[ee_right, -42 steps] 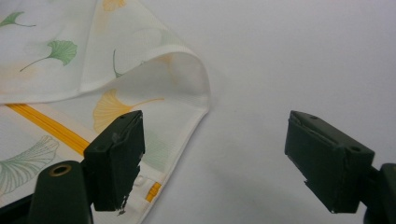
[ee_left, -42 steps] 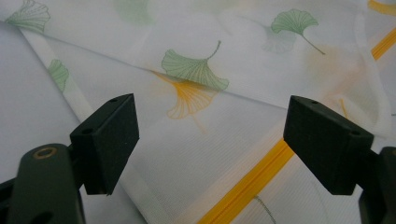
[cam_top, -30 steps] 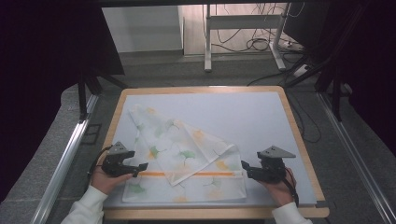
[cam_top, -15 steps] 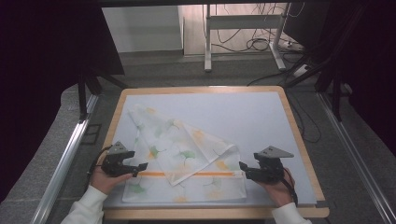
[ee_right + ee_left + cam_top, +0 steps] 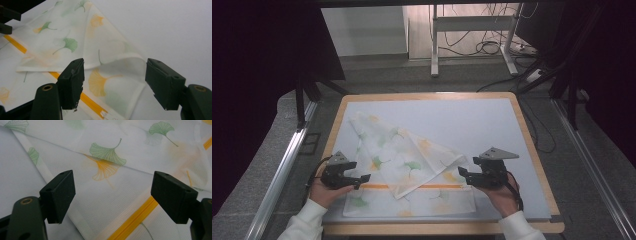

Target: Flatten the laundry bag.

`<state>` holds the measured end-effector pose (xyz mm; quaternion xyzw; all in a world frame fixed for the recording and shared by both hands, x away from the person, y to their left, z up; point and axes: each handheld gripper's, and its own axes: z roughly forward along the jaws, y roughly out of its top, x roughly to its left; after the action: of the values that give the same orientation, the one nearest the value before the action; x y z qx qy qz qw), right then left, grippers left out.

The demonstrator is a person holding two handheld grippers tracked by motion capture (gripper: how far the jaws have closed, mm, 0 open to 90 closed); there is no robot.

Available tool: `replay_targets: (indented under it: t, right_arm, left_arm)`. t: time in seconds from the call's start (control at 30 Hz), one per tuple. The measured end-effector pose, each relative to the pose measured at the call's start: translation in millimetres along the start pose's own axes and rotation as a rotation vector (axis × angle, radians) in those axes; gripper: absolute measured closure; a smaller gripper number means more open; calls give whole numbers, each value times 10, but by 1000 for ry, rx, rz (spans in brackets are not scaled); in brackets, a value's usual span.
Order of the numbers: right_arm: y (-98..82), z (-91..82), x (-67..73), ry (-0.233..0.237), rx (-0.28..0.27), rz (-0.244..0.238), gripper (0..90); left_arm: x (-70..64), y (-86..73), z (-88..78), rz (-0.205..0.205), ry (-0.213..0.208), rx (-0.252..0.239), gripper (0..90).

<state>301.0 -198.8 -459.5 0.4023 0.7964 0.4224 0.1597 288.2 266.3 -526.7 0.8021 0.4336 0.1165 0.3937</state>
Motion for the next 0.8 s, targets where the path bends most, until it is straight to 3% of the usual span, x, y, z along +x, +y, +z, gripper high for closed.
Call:
replay_targets:
  t: [0.27, 0.8]
  right_arm:
    - [229, 108, 168, 28, -4, -34, 319]
    - [358, 357, 401, 96, 16, -50, 321]
  left_arm:
    - [-2, -1, 8, 0, -3, 2, 194]
    - [-6, 1, 16, -1, -11, 3, 196]
